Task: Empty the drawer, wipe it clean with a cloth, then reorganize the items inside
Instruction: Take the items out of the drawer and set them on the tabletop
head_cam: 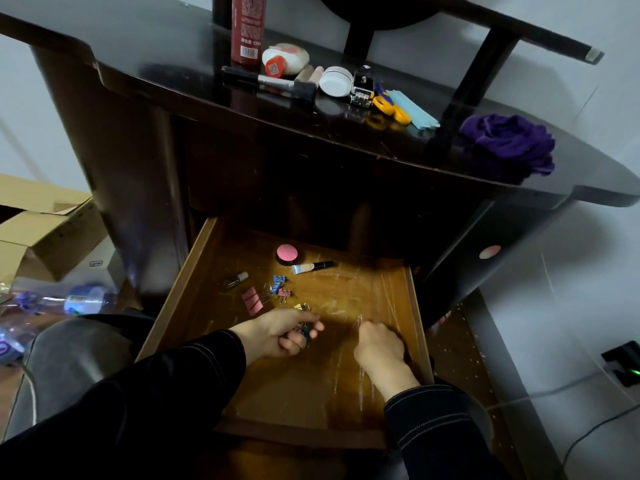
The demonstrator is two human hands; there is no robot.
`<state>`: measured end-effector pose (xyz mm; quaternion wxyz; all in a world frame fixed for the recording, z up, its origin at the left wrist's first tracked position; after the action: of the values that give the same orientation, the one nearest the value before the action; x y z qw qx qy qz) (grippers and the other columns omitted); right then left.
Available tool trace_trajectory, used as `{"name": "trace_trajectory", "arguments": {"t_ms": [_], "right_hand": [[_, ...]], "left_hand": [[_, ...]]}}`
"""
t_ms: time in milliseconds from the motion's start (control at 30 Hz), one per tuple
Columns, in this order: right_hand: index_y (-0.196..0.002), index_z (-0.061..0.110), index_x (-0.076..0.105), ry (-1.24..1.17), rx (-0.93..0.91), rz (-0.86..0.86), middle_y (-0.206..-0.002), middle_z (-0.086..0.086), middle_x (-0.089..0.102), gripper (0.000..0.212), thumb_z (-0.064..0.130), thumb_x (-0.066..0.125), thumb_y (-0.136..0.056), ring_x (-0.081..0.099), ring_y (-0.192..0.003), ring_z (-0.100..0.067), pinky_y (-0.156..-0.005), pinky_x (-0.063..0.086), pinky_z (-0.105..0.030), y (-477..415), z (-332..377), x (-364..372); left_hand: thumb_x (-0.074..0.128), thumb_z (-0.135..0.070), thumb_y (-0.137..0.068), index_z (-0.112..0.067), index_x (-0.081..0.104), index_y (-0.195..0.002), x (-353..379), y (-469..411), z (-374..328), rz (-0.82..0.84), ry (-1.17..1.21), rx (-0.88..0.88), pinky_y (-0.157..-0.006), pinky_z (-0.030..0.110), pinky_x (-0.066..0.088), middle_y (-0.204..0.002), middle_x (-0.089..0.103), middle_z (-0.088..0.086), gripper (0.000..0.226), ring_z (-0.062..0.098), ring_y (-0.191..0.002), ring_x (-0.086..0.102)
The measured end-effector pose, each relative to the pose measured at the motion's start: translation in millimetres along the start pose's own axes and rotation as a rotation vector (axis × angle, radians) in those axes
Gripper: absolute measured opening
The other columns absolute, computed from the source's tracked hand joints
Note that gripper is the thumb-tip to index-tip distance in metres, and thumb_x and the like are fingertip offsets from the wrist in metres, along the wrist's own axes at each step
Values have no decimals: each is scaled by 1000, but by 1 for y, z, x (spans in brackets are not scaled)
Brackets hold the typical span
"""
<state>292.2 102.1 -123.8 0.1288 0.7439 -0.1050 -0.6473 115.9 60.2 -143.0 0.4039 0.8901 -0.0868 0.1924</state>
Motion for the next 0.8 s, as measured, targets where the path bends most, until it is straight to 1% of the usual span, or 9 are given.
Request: {"name": "trace_trajectory", "arguments": {"t_ms": [133,233,300,433,500,567,667,733,800], "right_hand": [[-118,15,62,68,-5,62,-117,-8,66,29,-2,53,-96,65,-103,-27,-72,48,-35,-5,0,7],[-116,14,59,27,-44,51,-114,-8,65,30,-6,50,-95,65,-100,-26,-72,49,-35,-7,0,9],[-115,14,59,-39,-84,33,-109,-8,65,28,-5,51,-95,64,-92,-25,-74,52,-35,-8,0,10],[-112,16,62,-353,-165,72,-95,-6,68,22,3,61,-93,70,-79,-23,-75,61,-38,-10,8,18],[-111,17,63,-516,-169,105,-88,-5,70,22,8,67,-92,72,-71,-19,-69,63,-35,-10,11,17],[-112,14,66,-635,-169,132,-83,-6,72,23,8,69,-90,73,-69,-18,-66,63,-32,-10,12,15],[-110,8,68,-801,-161,187,-84,-11,73,22,4,71,-88,73,-68,-19,-65,63,-31,-4,8,8],[-108,8,69,-978,-164,195,-89,-14,73,21,3,72,-87,72,-66,-16,-65,63,-31,4,6,-5],[-105,11,70,-1108,-201,151,-92,-14,73,20,3,72,-87,72,-66,-15,-66,63,-31,16,5,-28]], "left_hand": [[49,-27,-104,-8,60,-85,0,1,-3,-6,34,10,-30,14,19,-72,54,3,29,2,-39,26],[50,-28,-103,-10,58,-80,-1,1,-3,-18,19,20,-31,15,20,-72,54,3,30,4,-40,27],[50,-27,-102,-11,57,-78,-1,1,-3,-22,20,17,-31,15,21,-71,54,3,30,4,-39,29],[55,-28,-101,-14,50,-75,-2,2,-3,-53,31,35,-32,14,21,-66,50,1,29,6,-41,32],[57,-27,-100,-16,48,-74,-2,1,-6,-84,51,65,-33,15,20,-64,49,0,30,6,-42,31],[59,-26,-99,-16,48,-73,-3,2,-10,-124,80,113,-34,16,19,-62,50,0,29,6,-42,30],[61,-28,-99,-14,48,-75,-4,7,-18,-200,57,256,-36,17,18,-61,52,1,30,8,-41,29],[61,-31,-99,-12,48,-77,-6,18,-24,-252,-57,379,-38,18,19,-63,50,3,32,10,-41,30],[58,-33,-101,-8,51,-81,-9,34,-31,-291,-165,480,-39,19,19,-66,46,5,33,11,-41,30]]}}
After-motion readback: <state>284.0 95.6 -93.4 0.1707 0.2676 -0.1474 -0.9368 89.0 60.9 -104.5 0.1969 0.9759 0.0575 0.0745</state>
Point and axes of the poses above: each hand's wrist, its own y-axis away from the middle knuckle, its own x-axis out of the palm, z = x × y, the point moved 4 cm from there along -y, towards the middle knuckle
